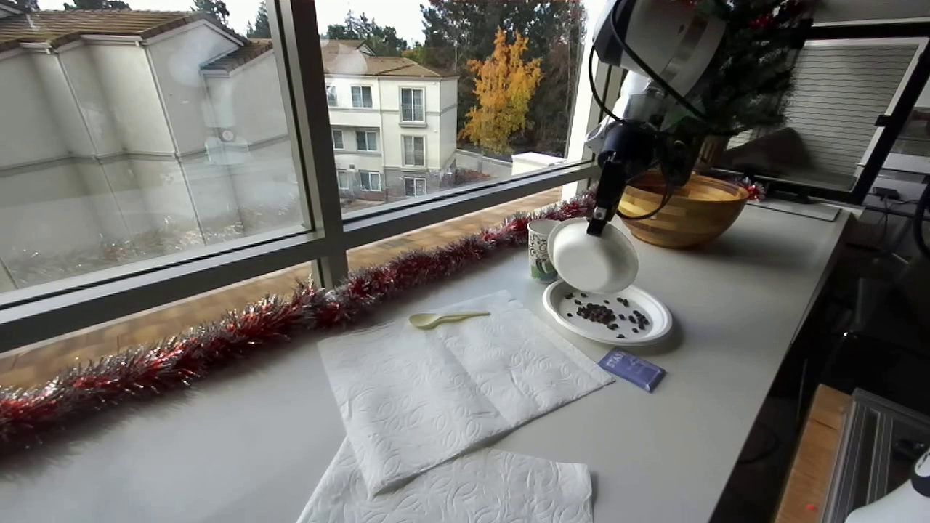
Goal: Pour the contents in the smaller bowl on to the plate
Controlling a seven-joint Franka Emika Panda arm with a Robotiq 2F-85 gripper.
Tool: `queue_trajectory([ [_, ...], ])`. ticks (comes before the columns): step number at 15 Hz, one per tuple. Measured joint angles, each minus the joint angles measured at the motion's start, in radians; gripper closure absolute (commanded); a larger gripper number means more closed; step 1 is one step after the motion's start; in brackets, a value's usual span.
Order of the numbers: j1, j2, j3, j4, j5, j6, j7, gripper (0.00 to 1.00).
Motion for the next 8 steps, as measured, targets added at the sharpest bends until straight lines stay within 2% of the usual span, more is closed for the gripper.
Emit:
queue_trajectory([
  [4, 0.106, -0.171, 0.038, -0.203, -0.025, 0.286, 0.129, 0.99],
  [8, 0.198, -0.310, 0.108, -0.374, -0.055, 0.581, 0.285, 0.99],
])
